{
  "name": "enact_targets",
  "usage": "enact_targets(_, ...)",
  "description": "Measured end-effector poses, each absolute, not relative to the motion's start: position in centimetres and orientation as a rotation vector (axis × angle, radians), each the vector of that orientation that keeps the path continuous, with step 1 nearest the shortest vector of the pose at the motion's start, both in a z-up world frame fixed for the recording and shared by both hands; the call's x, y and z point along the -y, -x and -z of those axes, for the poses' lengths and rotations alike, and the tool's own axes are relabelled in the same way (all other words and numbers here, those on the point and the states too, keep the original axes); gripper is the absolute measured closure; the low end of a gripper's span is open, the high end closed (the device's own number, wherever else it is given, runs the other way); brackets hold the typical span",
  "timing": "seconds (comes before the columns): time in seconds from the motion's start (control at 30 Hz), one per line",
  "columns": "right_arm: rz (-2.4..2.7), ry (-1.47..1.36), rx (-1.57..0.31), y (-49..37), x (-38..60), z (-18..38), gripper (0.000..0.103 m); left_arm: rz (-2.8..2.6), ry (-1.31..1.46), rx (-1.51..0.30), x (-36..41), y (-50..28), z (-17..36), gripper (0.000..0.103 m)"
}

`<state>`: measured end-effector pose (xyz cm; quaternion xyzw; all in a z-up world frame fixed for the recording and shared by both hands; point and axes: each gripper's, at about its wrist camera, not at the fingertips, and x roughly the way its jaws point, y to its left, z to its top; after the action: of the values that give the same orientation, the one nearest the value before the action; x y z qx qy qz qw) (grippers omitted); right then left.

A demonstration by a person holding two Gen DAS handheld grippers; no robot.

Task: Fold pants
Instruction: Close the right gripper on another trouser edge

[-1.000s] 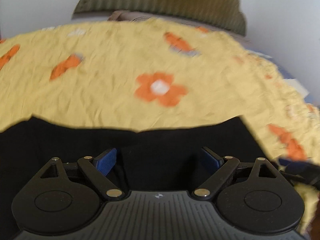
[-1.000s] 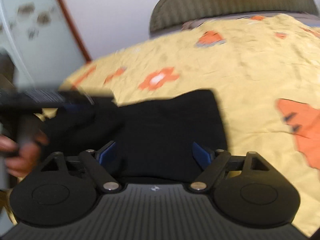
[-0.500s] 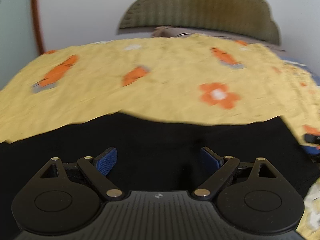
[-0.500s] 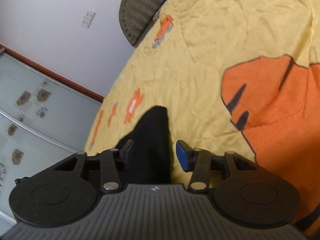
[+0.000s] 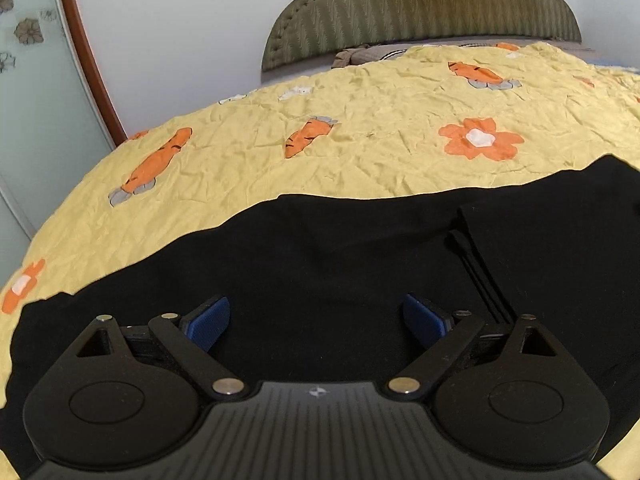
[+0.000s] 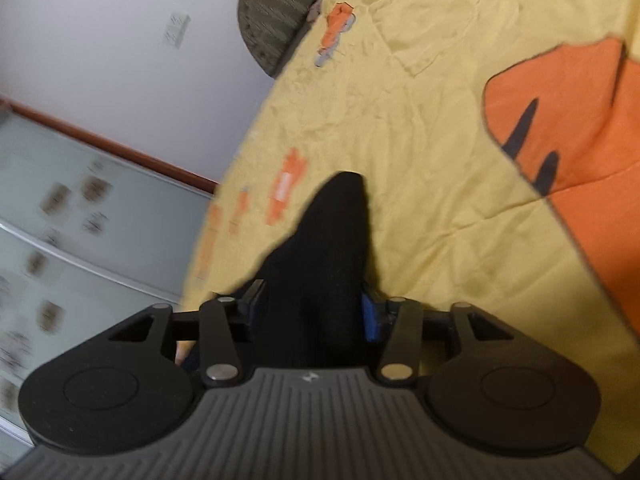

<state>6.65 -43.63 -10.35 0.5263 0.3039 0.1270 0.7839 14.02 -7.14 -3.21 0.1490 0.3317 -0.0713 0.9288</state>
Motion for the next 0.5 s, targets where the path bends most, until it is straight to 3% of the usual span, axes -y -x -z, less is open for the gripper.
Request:
enact_targets(0.03, -0.293, -1.178, -0.636, -6.7, 44.0, 10.7, 0.057, 0.148, -0.285, -0.688, 6.9, -14.1, 3.2, 0.008)
enact_targets(0.07, -0.282, -1.175, -0.648, -7.1, 44.2, 10.9, 0.070, 0.152, -0.264, -0.698, 6.6, -14.3, 3.2, 0.008)
enact_targets(0.13, -0.227, -1.119, -0.703, -7.8, 43.9, 11.3, 0.082, 0.160, -0.228, -0.712, 6.2, -14.4, 3.2, 0.008)
enact_targets(0.27, -0.311, -1.052, -0.731, -8.5, 42.8, 10.4, 0.068, 0.150, -0.204, -0.709, 6.0, -14.5, 3.5, 0.005)
enact_targets(0.4, -0.298, -1.006, -0.768, -9.6, 42.2, 10.1, 0.072, 0.150, -0.212, -0.698, 6.0, -14.1, 3.0, 0.005)
enact_targets(0.47, -0.280, -0.982, -0.776, -9.7, 41.9, 9.9, 0.086, 0.143, -0.200, -0.680, 5.6, -13.7, 2.4, 0.005)
enact_targets(0.5, -0.269, -0.968, -0.773, -9.6, 41.7, 9.7, 0.088, 0.135, -0.198, -0.668, 5.4, -13.4, 2.1, 0.005)
